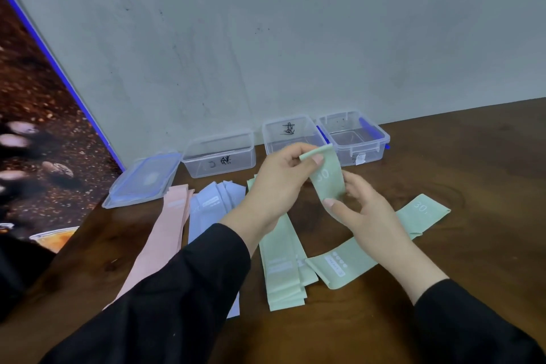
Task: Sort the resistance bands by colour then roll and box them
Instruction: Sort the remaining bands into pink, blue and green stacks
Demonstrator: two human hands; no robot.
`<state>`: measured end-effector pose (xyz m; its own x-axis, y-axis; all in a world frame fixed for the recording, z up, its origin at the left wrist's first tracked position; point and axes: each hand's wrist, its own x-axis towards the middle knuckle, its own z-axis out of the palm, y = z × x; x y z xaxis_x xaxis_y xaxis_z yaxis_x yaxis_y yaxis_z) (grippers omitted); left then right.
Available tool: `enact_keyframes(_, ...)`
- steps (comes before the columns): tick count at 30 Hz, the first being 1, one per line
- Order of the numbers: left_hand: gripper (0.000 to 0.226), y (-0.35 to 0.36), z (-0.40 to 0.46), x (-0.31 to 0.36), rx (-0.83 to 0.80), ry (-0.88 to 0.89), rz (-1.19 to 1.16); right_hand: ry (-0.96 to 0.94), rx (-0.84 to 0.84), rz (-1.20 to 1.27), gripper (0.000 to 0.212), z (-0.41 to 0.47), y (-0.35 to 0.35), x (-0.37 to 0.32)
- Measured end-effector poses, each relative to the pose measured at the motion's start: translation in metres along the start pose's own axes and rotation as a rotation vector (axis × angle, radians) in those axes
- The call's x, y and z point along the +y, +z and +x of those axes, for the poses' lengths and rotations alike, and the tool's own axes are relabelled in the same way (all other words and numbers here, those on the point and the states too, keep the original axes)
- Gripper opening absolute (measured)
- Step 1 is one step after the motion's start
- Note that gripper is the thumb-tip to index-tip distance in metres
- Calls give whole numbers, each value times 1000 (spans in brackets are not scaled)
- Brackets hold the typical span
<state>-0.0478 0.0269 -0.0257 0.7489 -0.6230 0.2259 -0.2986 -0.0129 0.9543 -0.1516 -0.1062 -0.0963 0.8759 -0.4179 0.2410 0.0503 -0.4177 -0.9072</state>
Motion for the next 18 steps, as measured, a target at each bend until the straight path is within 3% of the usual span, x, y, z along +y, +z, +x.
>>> enact_keyframes(4,12,-19,1,43,33,134,41,21,4,94,10,7,-9,-30)
enact_keyframes(11,17,-62,16,97,226,278,-26,55,-181,386,21,-7,7,-77)
enact_keyframes(15,15,-87,33,90,335,226,48,134,-324,488,20,-25,28,-80)
enact_keyframes(18,13,-104,45,65,355,143,252,182,-305,419,19,-34,37,-73)
